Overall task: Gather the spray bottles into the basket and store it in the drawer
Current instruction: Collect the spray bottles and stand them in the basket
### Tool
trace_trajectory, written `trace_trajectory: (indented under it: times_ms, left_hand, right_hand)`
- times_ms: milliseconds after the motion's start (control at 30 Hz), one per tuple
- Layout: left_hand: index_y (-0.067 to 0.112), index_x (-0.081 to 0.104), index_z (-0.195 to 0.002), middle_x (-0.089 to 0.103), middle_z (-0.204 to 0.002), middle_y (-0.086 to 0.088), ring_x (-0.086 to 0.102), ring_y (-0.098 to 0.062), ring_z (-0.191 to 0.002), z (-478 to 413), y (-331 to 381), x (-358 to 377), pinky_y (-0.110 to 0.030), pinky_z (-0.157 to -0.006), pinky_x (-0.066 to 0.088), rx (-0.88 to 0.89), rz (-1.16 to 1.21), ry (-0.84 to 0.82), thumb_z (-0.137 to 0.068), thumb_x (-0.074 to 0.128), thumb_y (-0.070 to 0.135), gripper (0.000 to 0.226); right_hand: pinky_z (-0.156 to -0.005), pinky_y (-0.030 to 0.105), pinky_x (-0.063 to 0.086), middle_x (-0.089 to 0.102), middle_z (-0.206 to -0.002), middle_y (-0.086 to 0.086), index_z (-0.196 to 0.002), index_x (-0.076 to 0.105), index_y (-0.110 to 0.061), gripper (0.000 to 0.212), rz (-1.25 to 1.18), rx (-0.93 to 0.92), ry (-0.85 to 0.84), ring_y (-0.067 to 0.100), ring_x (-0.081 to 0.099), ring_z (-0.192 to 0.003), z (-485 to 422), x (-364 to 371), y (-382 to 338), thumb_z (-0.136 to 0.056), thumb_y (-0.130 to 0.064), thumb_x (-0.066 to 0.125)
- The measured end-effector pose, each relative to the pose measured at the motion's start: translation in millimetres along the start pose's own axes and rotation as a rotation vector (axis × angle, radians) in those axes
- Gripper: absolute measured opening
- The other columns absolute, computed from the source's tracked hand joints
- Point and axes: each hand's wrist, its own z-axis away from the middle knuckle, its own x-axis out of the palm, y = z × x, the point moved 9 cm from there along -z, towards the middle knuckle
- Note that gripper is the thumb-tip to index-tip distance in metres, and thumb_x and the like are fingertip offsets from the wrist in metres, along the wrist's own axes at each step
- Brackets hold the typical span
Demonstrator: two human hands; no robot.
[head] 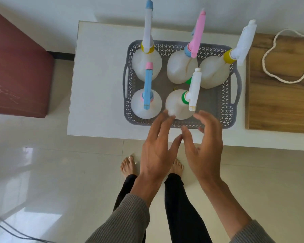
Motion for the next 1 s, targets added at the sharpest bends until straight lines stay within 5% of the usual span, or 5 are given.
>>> trace_trajectory:
  times_ms: [167, 300, 500, 667, 1000]
  left_hand:
    - [0.015, 0.055, -0.134, 0.048, -0.148, -0.004, 0.046, -0.018, -0.137, 56, -52, -20, -0.035, -0.095, 0.056, -0.033, -0.115, -0.038, -0.099, 0.055, 0.033, 0.039]
    - [0.027, 0.039, -0.144, 0.039, -0.155, 0.001, 0.031, -0.017, -0.147, 111, -112, -38, -0.047, -0.109, 0.044, -0.273, -0.157, -0.063, -0.103, 0.032, 0.050, 0.048]
    - [0.026, 0.035, -0.151, 0.030, -0.159, 0.006, 0.014, -0.007, -0.147, 199, -171, -61, -0.039, -0.119, 0.029, -0.574, -0.216, 0.017, -0.102, 0.024, 0.048, 0.055]
    - [0.034, 0.029, -0.151, 0.021, -0.163, 0.008, 0.012, -0.010, -0.152, 291, -211, -62, -0.029, -0.121, 0.015, -0.947, -0.184, 0.021, -0.101, 0.019, 0.053, 0.055]
    - [0.029, 0.035, -0.150, 0.029, -0.161, 0.003, 0.018, -0.014, -0.151, 482, -204, -30, -0.034, -0.123, 0.018, -1.422, 0.003, 0.267, -0.098, 0.015, 0.056, 0.062]
  right_hand:
    - [-0.109, 0.016, 0.038, 0.054, -0.137, 0.009, -0.126, 0.060, -0.008, 0.034, 0.073, -0.064, -0.199, 0.018, 0.047, -0.133, 60, 34, -18, -0.095, -0.023, 0.062]
    - [-0.108, 0.035, 0.047, 0.049, -0.145, 0.008, -0.134, 0.056, -0.009, 0.044, 0.188, -0.096, -0.471, 0.020, 0.044, -0.137, 107, 89, -22, -0.096, -0.030, 0.062]
    - [-0.120, 0.029, 0.027, 0.011, -0.167, 0.002, -0.156, 0.022, -0.019, 0.074, 0.550, -0.315, -0.952, 0.017, 0.011, -0.155, 183, 170, -17, -0.097, -0.063, 0.034]
    - [-0.124, 0.039, 0.017, -0.009, -0.169, 0.001, -0.159, 0.000, -0.023, 0.079, 0.712, -0.595, -1.252, 0.020, -0.002, -0.156, 244, 210, -14, -0.098, -0.062, 0.033]
    - [-0.124, 0.049, 0.003, -0.024, -0.165, 0.003, -0.157, -0.015, -0.026, 0.087, 0.940, -1.003, -1.576, 0.023, -0.020, -0.153, 361, 238, 21, -0.095, -0.068, 0.031]
